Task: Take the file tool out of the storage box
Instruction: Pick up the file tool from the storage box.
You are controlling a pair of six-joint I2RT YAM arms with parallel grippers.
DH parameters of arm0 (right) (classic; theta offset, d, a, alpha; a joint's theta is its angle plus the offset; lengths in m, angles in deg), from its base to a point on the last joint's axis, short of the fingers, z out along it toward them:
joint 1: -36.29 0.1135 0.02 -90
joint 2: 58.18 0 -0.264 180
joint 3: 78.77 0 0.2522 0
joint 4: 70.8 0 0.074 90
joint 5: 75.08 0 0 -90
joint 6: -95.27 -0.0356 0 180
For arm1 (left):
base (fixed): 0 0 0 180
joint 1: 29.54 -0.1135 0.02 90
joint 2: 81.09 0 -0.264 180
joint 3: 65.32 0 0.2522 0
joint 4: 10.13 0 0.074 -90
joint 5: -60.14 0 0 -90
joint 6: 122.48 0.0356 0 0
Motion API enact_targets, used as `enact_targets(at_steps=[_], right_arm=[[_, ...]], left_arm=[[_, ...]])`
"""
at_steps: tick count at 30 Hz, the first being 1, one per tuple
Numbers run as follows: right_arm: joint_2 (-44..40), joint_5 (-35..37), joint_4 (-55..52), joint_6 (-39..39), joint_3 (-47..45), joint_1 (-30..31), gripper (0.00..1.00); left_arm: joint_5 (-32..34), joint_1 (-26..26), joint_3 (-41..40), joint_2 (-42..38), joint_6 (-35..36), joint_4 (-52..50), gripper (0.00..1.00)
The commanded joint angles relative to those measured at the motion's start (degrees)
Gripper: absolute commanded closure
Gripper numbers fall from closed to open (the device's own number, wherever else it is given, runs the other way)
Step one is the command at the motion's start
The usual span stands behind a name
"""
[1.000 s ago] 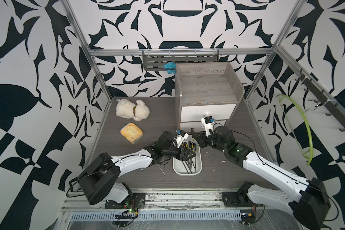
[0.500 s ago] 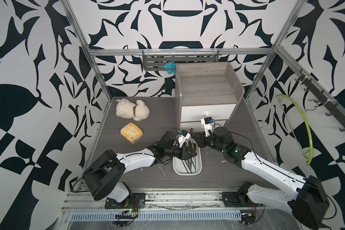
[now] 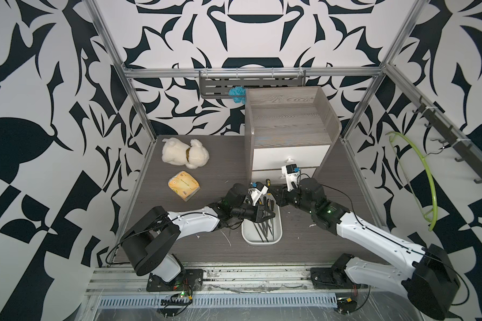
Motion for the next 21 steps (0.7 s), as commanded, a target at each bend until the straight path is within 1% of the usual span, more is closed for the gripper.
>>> enact_targets(at_steps=[1,4,6,7,8,9,11,12,13,14,16,17,18,19,20,21], right_arm=[[0.18,-0.48,3.64,-0.22,0.28,0.09,0.97],[-0.22,-0.66,3.67,-0.05,-0.02,0.15,0.85],[-1.22,-0.51,3.92,0.02,-0.59,0.1,0.79],[-1.84,-0.22,3.87,0.18,-0.87,0.12,0.76],[-2.36,0.18,3.83,0.27,-1.16,0.11,0.75],[-2.82,0.6,3.34,0.54,-1.3,0.1,0.75],[-2.91,1.02,1.72,1.5,-0.77,0.15,0.74],[-2.36,1.05,0.54,2.05,0.0,0.15,0.74],[-1.57,0.8,-0.94,2.7,1.1,0.1,0.74],[-0.64,0.41,-2.39,3.29,2.14,0.11,0.74],[1.8,-0.6,-4.95,4.05,4.49,0.15,0.74],[2.72,-1.16,-5.74,4.2,5.28,0.1,0.73],[3.69,-1.76,-6.21,4.19,5.82,0.11,0.73],[4.56,-2.27,-6.47,4.14,6.18,0.11,0.73],[5.11,-2.52,-6.97,4.11,6.56,0.11,0.73],[5.58,-2.75,-7.62,4.31,6.97,0.12,0.73]], left_arm=[[-0.48,0.1,0.73,-0.18,0.52,0.45,1.0],[0.56,0.1,0.72,-0.79,0.95,-0.85,1.0],[1.67,0.1,0.81,-1.26,1.04,-2.44,1.0],[2.91,0.02,1.22,-1.86,1.25,-4.84,1.0],[4.54,-0.12,2.1,-2.67,2.02,-9.11,1.0],[7.4,-0.25,3.56,-4.12,3.61,-16.06,1.0],[14.88,-0.26,7.27,-7.53,8.38,-31.36,1.0],[20.51,-0.25,9.54,-9.54,10.3,-39.98,1.0],[27.07,-0.25,10.95,-11.58,10.73,-47.15,1.0],[32.09,-0.3,11.6,-13.11,10.05,-52.28,1.0],[40.31,-0.61,14.55,-14.72,9.34,-64.74,1.0],[42.96,-0.73,15.4,-14.73,8.17,-69.08,1.0],[44.21,-1.18,16.17,-14.68,7.23,-73.82,1.0],[44.17,-1.75,16.3,-14.09,6.74,-76.14,1.0],[42.81,-2.65,15.93,-13.2,6.67,-76.99,1.0],[39.93,-4.16,15.68,-11.65,7.29,-77.51,1.0]])
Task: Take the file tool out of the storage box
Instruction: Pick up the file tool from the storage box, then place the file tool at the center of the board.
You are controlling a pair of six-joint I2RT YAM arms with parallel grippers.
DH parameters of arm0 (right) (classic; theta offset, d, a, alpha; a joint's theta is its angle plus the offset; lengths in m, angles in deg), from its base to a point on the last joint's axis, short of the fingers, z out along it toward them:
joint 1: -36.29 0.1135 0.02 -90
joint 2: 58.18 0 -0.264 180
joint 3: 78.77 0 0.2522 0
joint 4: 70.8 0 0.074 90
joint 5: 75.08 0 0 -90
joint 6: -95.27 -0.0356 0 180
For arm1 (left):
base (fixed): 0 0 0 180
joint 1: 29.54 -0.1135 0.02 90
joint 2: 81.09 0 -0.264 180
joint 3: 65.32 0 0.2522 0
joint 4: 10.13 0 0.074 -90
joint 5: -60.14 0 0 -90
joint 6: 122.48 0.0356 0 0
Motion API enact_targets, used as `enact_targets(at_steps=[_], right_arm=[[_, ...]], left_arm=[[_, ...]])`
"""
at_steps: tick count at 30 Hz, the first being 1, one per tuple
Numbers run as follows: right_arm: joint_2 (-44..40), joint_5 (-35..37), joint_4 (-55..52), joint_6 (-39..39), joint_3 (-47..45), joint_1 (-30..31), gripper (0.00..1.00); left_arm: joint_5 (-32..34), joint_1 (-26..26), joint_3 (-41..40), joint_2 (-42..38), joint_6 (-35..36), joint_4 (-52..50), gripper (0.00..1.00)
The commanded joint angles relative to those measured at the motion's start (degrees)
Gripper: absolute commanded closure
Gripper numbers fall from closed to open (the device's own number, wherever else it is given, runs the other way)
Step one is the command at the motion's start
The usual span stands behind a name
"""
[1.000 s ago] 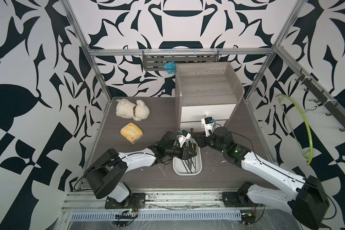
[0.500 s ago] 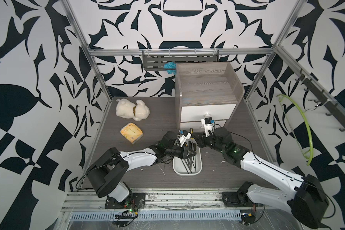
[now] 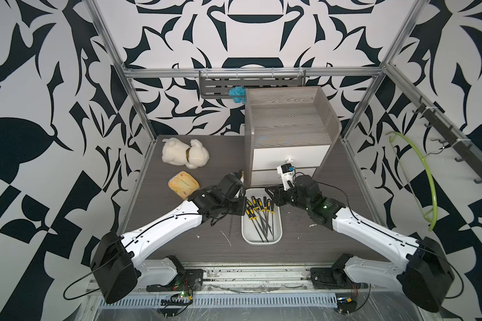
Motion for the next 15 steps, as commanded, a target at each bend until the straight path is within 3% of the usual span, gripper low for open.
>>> enact_targets(at_steps=[1,5,8,15], right_arm=[[0.63,-1.71,-2.68,1.49,3.05,0.1,0.73],[0.46,-1.51,-3.81,1.77,3.26,0.19,0.73],[0.93,-1.81,-4.29,1.68,3.62,0.15,0.73],[1.78,-2.26,-5.1,1.39,4.32,0.19,0.73]], left_arm=[[2.28,-3.4,-0.74,4.91,1.02,-17.36,1.0],[2.46,-6.98,-0.83,8.84,2.24,-17.27,1.0],[-1.46,-9.45,-1.33,12.03,4.18,-16.24,1.0],[-3.46,-10.96,0.56,23.33,6.54,-16.46,1.0]])
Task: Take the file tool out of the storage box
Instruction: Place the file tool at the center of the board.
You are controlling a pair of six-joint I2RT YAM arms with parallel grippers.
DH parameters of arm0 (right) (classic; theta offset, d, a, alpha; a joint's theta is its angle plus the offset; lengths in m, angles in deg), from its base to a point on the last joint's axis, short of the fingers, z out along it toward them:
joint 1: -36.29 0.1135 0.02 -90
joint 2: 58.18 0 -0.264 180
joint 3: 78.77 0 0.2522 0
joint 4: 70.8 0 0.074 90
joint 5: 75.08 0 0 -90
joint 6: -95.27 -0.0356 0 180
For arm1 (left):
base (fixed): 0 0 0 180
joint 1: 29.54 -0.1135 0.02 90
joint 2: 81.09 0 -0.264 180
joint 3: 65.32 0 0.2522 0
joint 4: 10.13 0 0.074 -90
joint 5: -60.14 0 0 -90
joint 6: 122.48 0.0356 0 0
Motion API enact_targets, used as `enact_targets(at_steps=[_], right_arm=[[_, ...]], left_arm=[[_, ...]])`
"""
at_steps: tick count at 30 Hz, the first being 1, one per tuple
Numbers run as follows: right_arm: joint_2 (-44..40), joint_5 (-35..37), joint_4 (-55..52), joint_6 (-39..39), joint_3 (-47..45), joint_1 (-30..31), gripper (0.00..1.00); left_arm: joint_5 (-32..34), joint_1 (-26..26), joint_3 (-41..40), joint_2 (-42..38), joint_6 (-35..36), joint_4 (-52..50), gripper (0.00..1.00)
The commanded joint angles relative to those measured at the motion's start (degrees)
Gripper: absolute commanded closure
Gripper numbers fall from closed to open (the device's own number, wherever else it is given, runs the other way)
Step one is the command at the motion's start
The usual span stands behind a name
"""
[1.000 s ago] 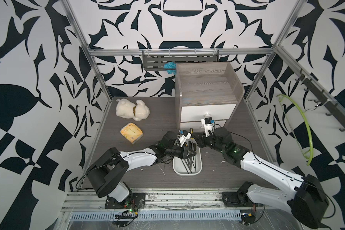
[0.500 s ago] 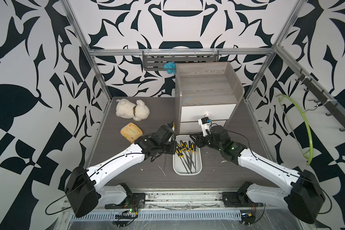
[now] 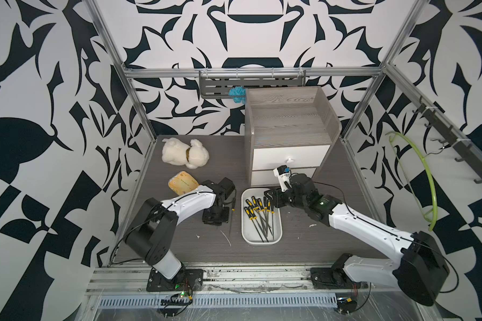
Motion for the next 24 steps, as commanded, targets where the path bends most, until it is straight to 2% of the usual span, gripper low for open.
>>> enact_targets(at_steps=[1,14,16,24], right_arm=[[-0.21,-0.7,0.24,0.53,2.42,0.19,0.72],[1.09,-0.86,-0.28,0.34,3.05,0.35,0.72],[1.34,-0.89,-0.51,0.33,3.27,0.37,0.72],[3.31,-1.69,-1.3,0.31,4.18,0.4,0.72]], left_arm=[[-2.56,-0.36,1.83,3.38,2.14,-2.03,1.0],[-5.96,-0.55,4.29,7.48,3.94,-2.28,1.0],[-5.86,-0.94,4.42,7.7,3.98,-2.64,0.94],[-5.74,-1.04,4.67,7.96,4.01,-2.53,0.89]])
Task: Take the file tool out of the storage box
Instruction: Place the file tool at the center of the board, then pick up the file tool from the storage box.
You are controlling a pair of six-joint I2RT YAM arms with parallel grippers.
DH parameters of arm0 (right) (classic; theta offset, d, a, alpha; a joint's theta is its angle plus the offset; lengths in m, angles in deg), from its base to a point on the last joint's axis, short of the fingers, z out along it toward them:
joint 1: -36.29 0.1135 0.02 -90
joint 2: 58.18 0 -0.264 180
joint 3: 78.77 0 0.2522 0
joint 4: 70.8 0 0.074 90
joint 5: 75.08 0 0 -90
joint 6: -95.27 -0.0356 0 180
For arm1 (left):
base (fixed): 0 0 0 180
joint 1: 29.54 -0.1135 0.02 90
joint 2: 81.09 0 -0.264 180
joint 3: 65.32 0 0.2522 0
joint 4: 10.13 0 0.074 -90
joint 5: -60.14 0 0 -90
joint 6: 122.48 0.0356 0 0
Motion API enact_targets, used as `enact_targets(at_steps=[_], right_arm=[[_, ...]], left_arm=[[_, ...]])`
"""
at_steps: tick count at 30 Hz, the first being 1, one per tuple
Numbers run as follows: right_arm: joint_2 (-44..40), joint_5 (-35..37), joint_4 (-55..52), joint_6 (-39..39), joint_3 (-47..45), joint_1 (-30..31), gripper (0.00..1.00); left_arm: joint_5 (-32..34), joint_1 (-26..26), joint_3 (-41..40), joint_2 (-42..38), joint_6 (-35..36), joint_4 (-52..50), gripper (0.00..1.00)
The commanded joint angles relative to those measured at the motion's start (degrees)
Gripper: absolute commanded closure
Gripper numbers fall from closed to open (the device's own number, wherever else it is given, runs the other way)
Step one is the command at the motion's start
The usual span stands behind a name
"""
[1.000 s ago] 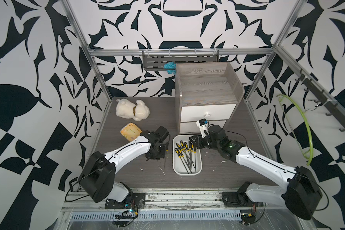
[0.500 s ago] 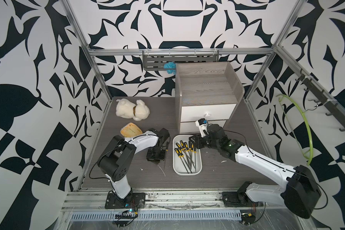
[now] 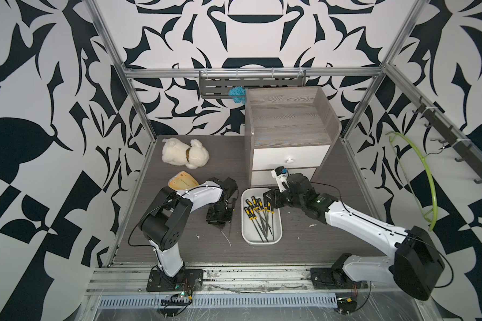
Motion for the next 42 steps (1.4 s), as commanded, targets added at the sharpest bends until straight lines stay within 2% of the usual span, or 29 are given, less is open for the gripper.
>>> enact_targets(at_steps=[1,14,18,22,24,29,32,38,42], right_arm=[[0.82,-1.17,0.3,0.31,3.11,0.39,0.72],[10.7,-1.23,-5.72,1.56,9.28,2.82,0.72],[14.45,1.82,-8.81,2.77,11.88,4.11,0.72],[18.13,8.5,-11.55,5.04,14.57,6.54,0.72],[20.37,12.04,-13.64,6.07,16.57,7.62,0.72],[25.13,14.69,-14.96,7.05,19.43,8.47,0.72],[27.72,16.29,-15.89,7.74,21.2,8.9,0.72],[31.43,20.86,-18.16,9.38,24.24,10.14,0.69],[34.03,23.78,-19.62,9.79,26.17,10.68,0.7]], left_arm=[[-0.34,-0.26,0.55,1.07,0.63,-1.01,0.89],[-0.02,-0.26,0.4,-0.78,0.49,-0.47,0.84],[-0.06,-0.26,0.2,-2.05,0.43,-0.33,0.75],[0.75,-0.27,0.36,-3.92,-0.04,-0.8,0.69],[1.89,-0.28,0.33,-5.89,-0.66,-1.46,0.67],[6.26,-0.33,0.41,-13.8,-2.5,-1.94,0.63],[5.32,-0.32,-0.56,-19.18,-2.94,4.53,0.61],[-7.14,-0.35,-10.5,-27.84,-4.9,30.57,0.58],[-7.89,-0.35,-13.67,-31.81,-6.04,35.96,0.57]])
